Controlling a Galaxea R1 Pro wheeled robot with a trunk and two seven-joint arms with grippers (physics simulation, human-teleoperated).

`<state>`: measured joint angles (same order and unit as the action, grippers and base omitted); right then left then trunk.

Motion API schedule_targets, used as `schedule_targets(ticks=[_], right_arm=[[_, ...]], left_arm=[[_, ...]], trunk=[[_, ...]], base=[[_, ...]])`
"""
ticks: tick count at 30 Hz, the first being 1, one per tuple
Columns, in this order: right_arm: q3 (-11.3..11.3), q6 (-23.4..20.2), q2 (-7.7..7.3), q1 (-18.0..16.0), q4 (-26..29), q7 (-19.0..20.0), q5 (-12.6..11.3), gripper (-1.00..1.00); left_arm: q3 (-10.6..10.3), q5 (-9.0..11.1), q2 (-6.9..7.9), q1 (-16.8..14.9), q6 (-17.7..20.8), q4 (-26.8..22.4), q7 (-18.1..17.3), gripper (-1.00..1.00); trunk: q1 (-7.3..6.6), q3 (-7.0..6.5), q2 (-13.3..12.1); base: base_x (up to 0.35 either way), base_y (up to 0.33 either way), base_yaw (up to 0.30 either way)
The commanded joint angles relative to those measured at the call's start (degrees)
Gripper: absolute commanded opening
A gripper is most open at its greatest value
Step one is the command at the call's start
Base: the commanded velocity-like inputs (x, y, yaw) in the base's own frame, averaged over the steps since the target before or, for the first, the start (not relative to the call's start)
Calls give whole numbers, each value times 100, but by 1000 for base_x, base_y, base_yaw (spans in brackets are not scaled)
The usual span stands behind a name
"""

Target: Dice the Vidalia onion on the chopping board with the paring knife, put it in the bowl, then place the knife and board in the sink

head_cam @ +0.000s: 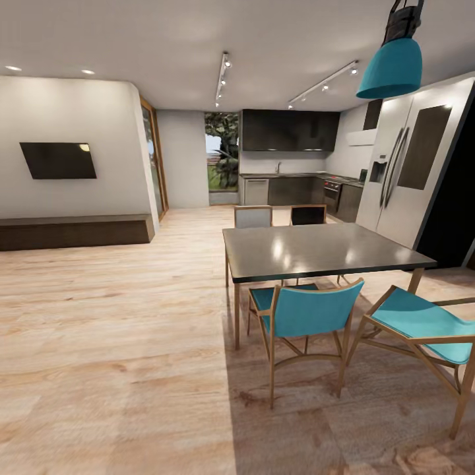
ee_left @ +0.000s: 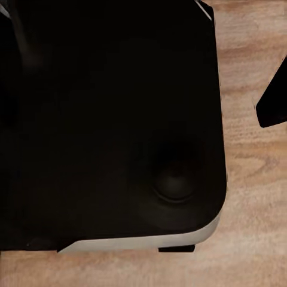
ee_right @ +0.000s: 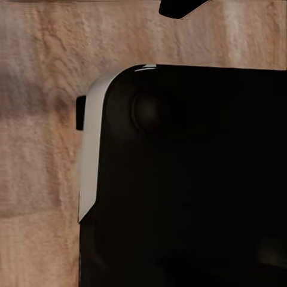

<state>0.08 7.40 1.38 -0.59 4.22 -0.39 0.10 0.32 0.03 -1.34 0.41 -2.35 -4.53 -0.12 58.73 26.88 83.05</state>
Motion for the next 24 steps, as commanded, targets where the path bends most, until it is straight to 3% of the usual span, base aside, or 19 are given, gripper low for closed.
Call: schedule_targets(ticks=[1,5,6,12,16,17,24], right_arm=[[0,52,-2,-3,28,-4,3,100],[-2,181,-5,-3,157,-5,6,100],[-1,1785,-5,-3,1347,-5,5,100],[0,1875,-3,-3,1918,2,6,100],[1,1881,-4,-3,1897,3,7,100],[-6,1886,-6,-3,1891,-3,7,100],[-8,1887,-6,-3,1881,-5,7,100]], left_arm=[[6,-4,9,3,-7,-42,12,100],[16,-3,92,-2,-3,-171,31,100],[15,-6,116,-3,-6,-1907,34,100],[22,13,232,-6,-11,-1982,38,100],[31,28,280,-6,-39,-1875,38,100],[30,44,356,-6,-322,-1841,38,100],[29,50,387,-6,-497,-1833,38,100]], trunk=[[0,5,3],[0,5,3],[0,5,3],[0,5,3],[0,5,3],[0,5,3],[0,5,3]], base=[[0,0,0],[0,0,0],[0,0,0],[0,0,0],[0,0,0],[0,0,0],[0,0,0]])
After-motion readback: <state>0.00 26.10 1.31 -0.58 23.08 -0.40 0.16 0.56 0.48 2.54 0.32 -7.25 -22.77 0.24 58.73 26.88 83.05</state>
